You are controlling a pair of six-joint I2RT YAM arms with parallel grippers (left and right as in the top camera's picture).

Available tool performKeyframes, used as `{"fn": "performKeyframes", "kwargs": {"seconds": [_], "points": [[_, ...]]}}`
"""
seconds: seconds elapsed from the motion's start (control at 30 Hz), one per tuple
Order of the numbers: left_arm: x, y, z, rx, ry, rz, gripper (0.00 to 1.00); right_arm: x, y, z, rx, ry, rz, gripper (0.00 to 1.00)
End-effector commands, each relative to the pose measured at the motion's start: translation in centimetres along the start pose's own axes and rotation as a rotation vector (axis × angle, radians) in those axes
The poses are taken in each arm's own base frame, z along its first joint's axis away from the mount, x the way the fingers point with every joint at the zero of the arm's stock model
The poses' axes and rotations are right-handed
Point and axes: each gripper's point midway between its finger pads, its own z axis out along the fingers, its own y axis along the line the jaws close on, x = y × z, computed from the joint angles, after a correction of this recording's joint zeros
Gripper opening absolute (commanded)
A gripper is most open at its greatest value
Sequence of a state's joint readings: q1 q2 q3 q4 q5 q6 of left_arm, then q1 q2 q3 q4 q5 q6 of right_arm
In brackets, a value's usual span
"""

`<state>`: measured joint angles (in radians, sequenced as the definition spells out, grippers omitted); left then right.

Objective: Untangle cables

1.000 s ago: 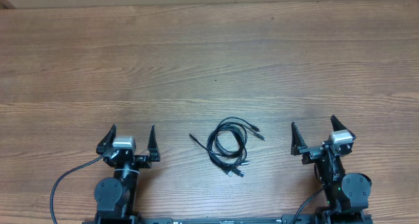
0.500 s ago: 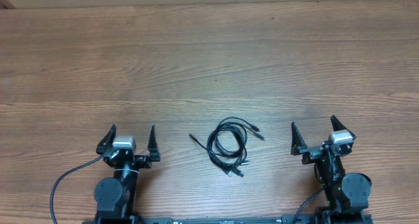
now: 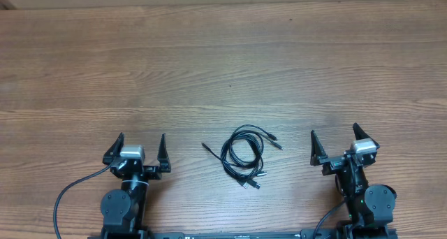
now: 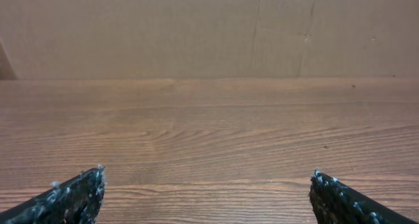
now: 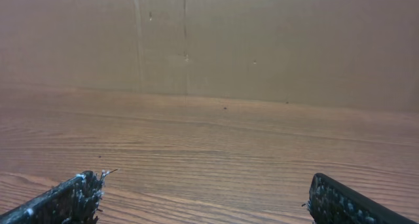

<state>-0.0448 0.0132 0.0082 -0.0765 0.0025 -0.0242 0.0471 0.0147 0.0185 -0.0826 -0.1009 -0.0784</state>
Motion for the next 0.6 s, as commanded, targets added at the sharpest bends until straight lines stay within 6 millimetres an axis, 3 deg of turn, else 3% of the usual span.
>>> {"fn": "performKeyframes", "kwargs": {"seconds": [0.0, 0.57], "points": [[-0.03, 0.33, -0.03, -0.016, -0.005, -0.002, 1.0, 0.11, -0.06, 0.0, 0.002, -0.006, 0.001, 1.0], [-0.03, 0.33, -0.03, -0.016, -0.005, -0.002, 1.0, 0.1, -0.06, 0.0, 0.002, -0.007, 0.001, 1.0]]}}
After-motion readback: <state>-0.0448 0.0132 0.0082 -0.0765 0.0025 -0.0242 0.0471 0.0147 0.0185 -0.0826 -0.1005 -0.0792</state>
